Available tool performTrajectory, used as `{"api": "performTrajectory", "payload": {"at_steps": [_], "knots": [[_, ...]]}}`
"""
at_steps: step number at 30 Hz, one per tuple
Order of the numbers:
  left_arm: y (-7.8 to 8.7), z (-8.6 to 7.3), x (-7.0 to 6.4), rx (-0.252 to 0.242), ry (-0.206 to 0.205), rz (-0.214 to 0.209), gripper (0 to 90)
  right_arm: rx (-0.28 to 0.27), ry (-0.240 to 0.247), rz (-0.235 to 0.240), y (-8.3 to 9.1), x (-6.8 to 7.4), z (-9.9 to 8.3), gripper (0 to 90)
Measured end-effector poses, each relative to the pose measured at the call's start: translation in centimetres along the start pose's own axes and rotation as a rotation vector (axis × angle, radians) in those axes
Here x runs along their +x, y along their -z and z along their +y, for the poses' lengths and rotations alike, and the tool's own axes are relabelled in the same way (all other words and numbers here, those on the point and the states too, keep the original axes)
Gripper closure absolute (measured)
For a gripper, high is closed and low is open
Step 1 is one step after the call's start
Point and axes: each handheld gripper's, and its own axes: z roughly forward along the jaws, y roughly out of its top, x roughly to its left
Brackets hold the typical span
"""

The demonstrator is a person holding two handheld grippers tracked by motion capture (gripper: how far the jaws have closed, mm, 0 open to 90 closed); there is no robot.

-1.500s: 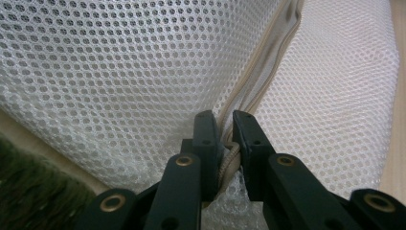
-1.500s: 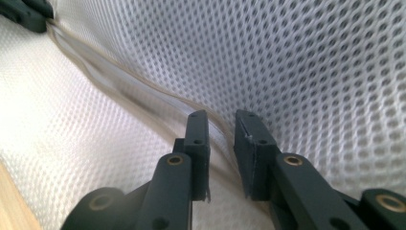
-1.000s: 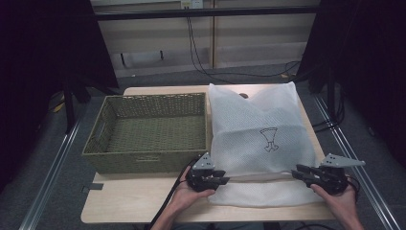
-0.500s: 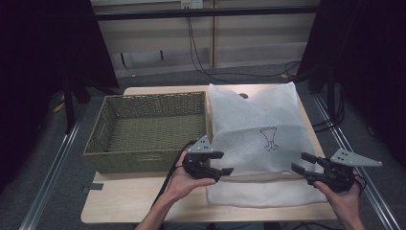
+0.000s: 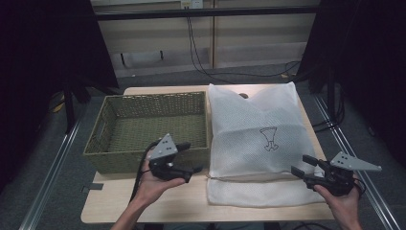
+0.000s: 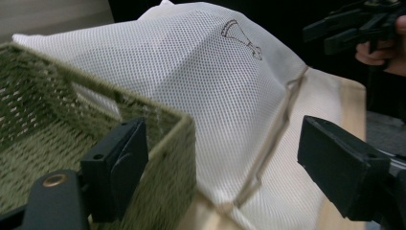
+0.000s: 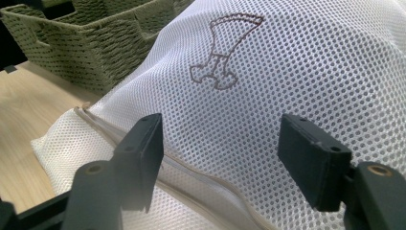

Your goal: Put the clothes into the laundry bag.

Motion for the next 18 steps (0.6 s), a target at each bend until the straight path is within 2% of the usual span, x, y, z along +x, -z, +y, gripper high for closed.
{"api": "performTrajectory", "payload": {"at_steps": [2,4,6,8,10,11,12,13,14,18], "knots": [[1.2,-0.6,0.4,0.007,0.009,0.079,15.2,-0.005,-0.006,-0.005,0.1,0.1,-0.1,29.3],[2.4,-1.4,0.9,0.009,0.037,0.117,14.9,-0.001,-0.011,-0.014,0.1,0.1,-0.2,26.7],[3.8,-2.2,1.2,-0.010,0.052,0.148,13.7,-0.005,-0.027,-0.018,0.2,0.2,-0.4,24.7],[5.3,-3.1,1.4,-0.014,0.064,0.189,12.4,-0.005,-0.011,-0.025,0.2,0.1,-0.6,23.1],[6.7,-4.1,1.6,-0.037,0.123,0.203,10.9,-0.007,-0.035,-0.033,0.3,0.2,-0.8,19.4],[7.4,-4.6,1.8,-0.044,0.126,0.215,10.2,-0.011,-0.037,-0.039,0.3,0.2,-0.8,18.7],[8.0,-5.1,1.8,-0.041,0.128,0.246,9.7,-0.012,-0.037,-0.038,0.3,0.2,-0.8,18.6],[8.7,-5.6,2.0,-0.042,0.122,0.250,9.2,-0.012,-0.033,-0.038,0.3,0.3,-0.9,18.1],[9.3,-6.2,2.3,-0.051,0.142,0.225,8.2,-0.015,-0.039,-0.043,0.4,0.4,-0.9,17.2],[11.2,-8.3,3.0,-0.027,0.168,0.285,5.1,-0.021,-0.038,-0.044,0.5,0.8,-1.0,15.9]]}}
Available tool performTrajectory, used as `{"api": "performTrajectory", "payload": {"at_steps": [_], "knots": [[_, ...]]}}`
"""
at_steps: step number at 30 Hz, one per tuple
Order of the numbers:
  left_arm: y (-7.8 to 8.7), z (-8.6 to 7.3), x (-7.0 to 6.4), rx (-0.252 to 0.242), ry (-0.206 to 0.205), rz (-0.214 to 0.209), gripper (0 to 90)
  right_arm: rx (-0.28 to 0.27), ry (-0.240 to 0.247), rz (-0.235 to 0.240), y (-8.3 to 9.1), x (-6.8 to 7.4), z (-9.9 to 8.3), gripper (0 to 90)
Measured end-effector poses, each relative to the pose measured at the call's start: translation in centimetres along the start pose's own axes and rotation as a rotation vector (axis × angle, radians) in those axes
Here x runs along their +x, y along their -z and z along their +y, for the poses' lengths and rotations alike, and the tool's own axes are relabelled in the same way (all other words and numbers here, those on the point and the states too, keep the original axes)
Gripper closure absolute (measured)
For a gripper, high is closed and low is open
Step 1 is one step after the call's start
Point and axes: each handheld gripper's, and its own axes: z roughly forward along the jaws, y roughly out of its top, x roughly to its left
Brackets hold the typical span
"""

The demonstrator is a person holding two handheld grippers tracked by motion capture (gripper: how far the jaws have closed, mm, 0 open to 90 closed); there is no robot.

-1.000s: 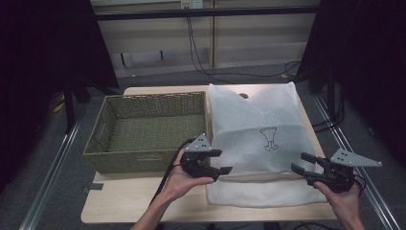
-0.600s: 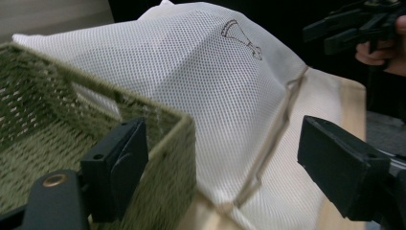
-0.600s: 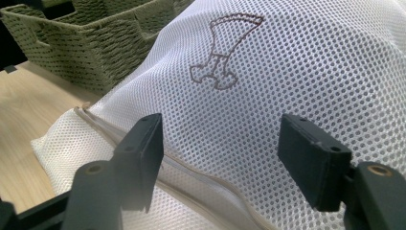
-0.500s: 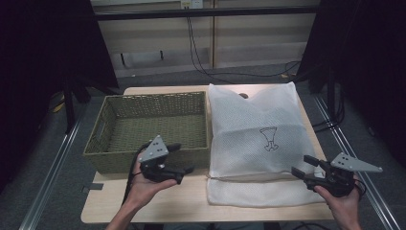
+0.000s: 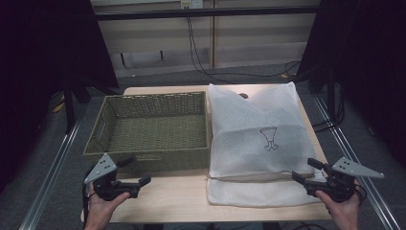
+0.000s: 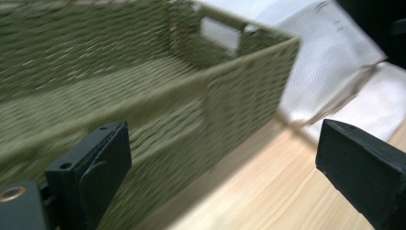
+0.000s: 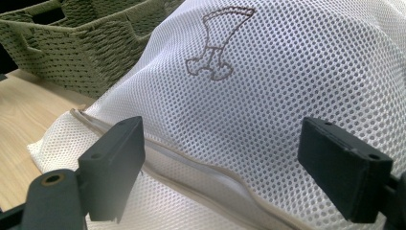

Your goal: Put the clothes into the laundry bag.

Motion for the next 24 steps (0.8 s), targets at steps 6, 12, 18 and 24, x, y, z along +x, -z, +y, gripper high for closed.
{"api": "performTrajectory", "payload": {"at_steps": [6,12,18,24], "knots": [[2.4,-2.5,1.4,0.003,0.042,0.065,2.7,0.011,-0.006,-0.008,0.3,0.6,-0.4,15.6],[3.3,-5.0,2.0,0.007,0.095,0.170,2.8,0.017,-0.038,-0.056,1.1,0.2,-1.5,15.5],[3.3,-5.5,2.4,0.007,0.086,0.149,2.5,-0.002,-0.059,-0.107,1.8,-0.4,-2.3,15.1],[3.1,-5.5,2.5,0.045,0.080,0.131,2.4,0.016,-0.056,-0.111,1.6,-0.4,-2.5,14.0]]}}
